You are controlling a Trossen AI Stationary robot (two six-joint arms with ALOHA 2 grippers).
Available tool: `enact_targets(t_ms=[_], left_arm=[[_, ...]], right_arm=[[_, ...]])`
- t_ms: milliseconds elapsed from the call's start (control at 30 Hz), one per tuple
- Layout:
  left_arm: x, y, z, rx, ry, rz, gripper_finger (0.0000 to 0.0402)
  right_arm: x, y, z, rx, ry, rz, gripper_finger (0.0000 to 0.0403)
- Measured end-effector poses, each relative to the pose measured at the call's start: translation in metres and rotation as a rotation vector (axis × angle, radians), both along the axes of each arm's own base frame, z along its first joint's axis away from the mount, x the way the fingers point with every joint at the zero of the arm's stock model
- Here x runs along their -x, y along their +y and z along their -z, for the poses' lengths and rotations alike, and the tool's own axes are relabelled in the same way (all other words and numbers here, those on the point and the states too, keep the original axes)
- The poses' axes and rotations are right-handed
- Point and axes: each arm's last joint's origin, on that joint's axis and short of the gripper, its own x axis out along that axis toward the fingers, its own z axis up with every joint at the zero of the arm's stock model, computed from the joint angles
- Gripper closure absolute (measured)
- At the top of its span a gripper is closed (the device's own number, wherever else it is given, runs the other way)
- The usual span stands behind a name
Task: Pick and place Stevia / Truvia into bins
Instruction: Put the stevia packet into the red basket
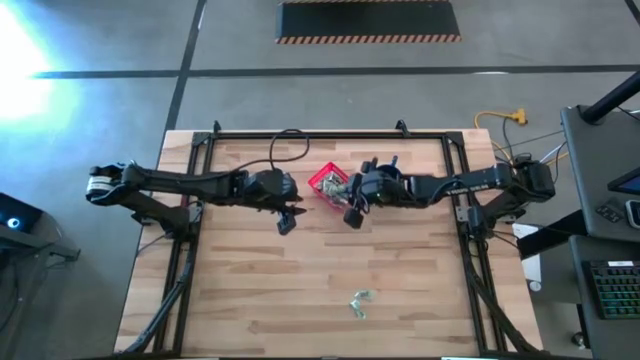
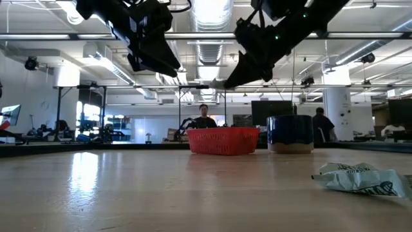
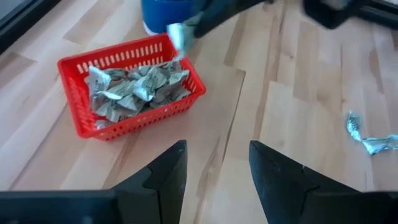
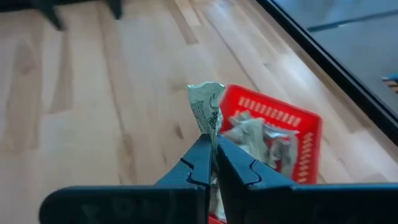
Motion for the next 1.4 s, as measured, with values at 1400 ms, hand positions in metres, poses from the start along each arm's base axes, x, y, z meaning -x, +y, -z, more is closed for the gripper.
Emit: enact_targets(t_ms=[1400], left_arm=[[-0.006, 0.000, -0.004, -0.007, -0.095, -0.004, 0.0246]], right_arm=[[-0.004, -0.054, 0.043, -0.190, 0.041, 0.200, 0.0389]])
